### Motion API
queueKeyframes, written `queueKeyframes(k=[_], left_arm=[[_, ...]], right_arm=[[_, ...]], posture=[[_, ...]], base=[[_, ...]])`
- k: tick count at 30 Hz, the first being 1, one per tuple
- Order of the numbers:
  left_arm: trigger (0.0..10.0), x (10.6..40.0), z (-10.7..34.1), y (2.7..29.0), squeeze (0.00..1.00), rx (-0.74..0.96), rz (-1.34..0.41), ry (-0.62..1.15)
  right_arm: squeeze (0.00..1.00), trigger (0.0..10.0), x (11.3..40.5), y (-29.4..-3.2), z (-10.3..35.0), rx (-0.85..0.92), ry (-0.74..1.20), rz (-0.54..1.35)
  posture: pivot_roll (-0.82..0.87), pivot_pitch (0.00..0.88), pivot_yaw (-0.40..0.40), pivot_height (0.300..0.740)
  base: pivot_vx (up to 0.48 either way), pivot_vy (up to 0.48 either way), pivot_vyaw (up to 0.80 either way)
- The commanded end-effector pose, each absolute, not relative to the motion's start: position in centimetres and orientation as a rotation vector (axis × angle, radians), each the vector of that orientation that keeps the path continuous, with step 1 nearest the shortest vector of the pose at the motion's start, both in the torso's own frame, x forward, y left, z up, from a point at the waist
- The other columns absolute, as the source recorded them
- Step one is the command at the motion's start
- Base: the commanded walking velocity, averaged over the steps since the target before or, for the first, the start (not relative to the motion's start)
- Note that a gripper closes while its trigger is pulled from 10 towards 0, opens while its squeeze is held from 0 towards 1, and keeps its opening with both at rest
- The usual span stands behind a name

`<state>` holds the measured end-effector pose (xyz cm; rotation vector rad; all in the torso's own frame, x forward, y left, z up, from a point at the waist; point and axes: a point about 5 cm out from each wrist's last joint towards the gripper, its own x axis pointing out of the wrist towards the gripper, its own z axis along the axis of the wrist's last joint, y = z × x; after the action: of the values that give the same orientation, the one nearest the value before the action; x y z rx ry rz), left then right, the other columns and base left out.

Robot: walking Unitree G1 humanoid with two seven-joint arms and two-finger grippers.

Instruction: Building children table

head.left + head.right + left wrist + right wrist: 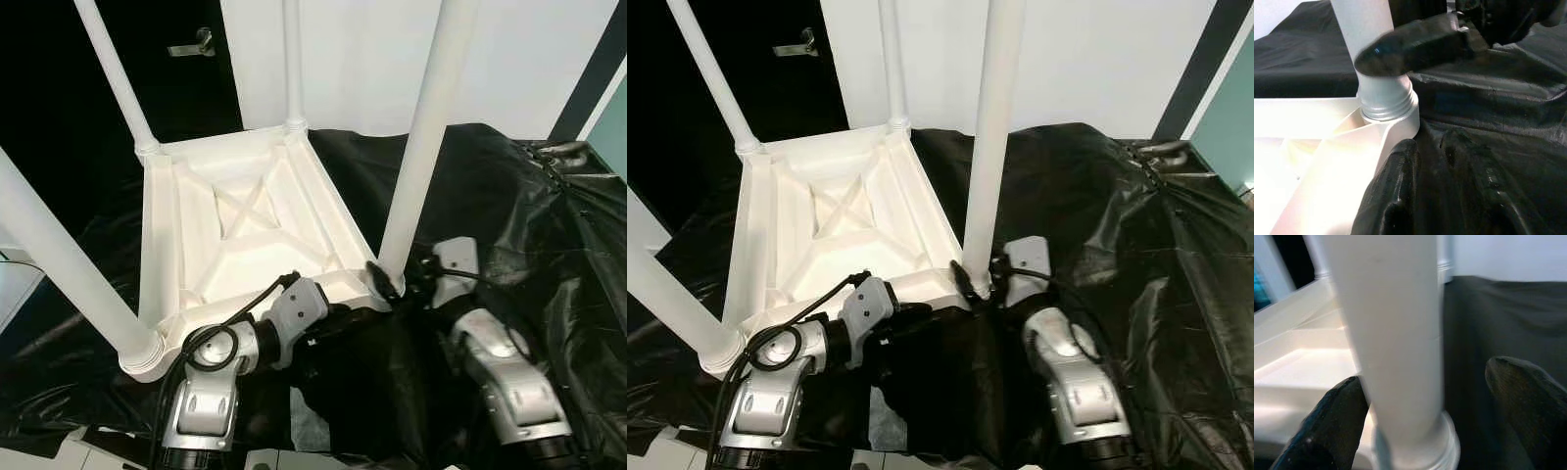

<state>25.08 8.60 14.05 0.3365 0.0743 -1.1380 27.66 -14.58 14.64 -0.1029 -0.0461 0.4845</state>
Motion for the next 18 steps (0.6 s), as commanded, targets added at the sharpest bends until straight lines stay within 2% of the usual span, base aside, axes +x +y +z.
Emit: queueKeyframes(k=[1, 8, 11, 14, 15, 16, 17, 18], left_arm=[[10.0, 26.1, 14.2, 9.1, 0.0, 0.331, -0.92, 0.042], [10.0, 26.3, 14.3, 9.1, 0.0, 0.334, -0.923, 0.038], [10.0, 26.4, 14.6, 9.1, 0.0, 0.337, -0.923, 0.033], [10.0, 26.5, 14.6, 9.2, 0.0, 0.338, -0.92, 0.033], [10.0, 26.5, 14.6, 9.2, 0.0, 0.338, -0.917, 0.033], [10.0, 26.5, 14.6, 9.2, 0.0, 0.338, -0.917, 0.033], [10.0, 26.4, 14.6, 9.2, 0.0, 0.338, -0.913, 0.033], [10.0, 26.4, 14.6, 9.2, 0.0, 0.338, -0.913, 0.033]], right_arm=[[0.0, 10.0, 28.0, -14.6, 14.6, -0.111, -0.037, 0.577], [0.0, 10.0, 29.5, -14.7, 14.4, -0.196, -0.008, 0.695], [0.0, 10.0, 30.6, -13.9, 14.1, -0.257, 0.017, 0.804], [0.0, 10.0, 30.8, -13.8, 14.1, -0.267, 0.018, 0.812], [0.0, 6.4, 30.9, -13.8, 14.0, -0.27, 0.02, 0.821], [0.0, 6.4, 30.9, -13.8, 14.0, -0.27, 0.02, 0.821], [0.0, 0.0, 30.9, -13.9, 13.9, -0.273, 0.026, 0.831], [0.0, 0.0, 30.9, -13.9, 13.9, -0.273, 0.026, 0.831]], posture=[[0.04, 0.0, 0.012, 0.74], [0.04, 0.0, 0.025, 0.74], [0.05, 0.0, 0.024, 0.74], [0.05, 0.0, 0.024, 0.74], [0.06, 0.0, 0.019, 0.74], [0.06, 0.0, 0.019, 0.74], [0.07, 0.0, 0.016, 0.74], [0.07, 0.0, 0.016, 0.74]], base=[[0.0, 0.0, 0.0], [0.0, 0.0, 0.0], [0.0, 0.0, 0.0], [0.0, 0.0, 0.0], [0.0, 0.0, 0.0], [0.0, 0.0, 0.0], [0.0, 0.0, 0.0], [0.0, 0.0, 0.0]])
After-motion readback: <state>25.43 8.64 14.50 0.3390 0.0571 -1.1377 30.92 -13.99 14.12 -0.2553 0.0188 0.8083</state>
